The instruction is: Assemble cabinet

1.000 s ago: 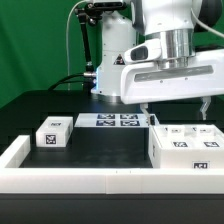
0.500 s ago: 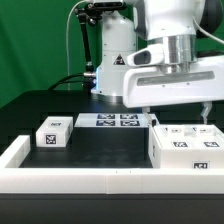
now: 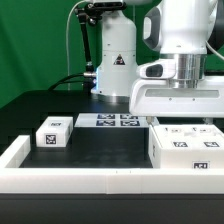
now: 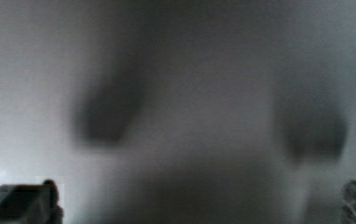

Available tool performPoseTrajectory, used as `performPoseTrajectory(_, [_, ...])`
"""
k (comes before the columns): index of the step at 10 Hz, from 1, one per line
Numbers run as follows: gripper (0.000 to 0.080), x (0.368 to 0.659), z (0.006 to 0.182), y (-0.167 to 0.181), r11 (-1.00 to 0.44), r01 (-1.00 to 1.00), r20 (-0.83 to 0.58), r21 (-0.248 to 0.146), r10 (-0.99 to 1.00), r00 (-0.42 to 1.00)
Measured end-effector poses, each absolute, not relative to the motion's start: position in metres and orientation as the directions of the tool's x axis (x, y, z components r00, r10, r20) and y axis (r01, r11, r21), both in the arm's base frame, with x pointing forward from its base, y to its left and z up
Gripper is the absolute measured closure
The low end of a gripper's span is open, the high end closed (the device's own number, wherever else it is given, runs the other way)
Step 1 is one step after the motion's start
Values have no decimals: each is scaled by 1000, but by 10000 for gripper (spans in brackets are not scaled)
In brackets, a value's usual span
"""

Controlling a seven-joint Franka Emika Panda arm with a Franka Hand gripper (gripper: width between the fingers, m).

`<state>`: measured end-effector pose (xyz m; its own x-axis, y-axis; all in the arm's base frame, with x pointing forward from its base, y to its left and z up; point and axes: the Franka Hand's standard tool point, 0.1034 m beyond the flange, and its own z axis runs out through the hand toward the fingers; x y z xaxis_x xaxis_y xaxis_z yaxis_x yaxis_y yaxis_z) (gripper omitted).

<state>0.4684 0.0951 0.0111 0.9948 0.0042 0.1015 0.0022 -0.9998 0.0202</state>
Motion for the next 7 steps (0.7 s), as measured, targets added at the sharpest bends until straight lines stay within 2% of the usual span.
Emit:
performPoseTrajectory(3, [2, 468, 10, 93, -1000, 6, 100, 22, 8, 995])
performPoseTrajectory(4, [2, 475, 10, 82, -997, 74, 119, 32, 77, 990])
performPoseTrajectory(7, [2, 485, 5, 83, -997, 75, 138, 32, 79, 987])
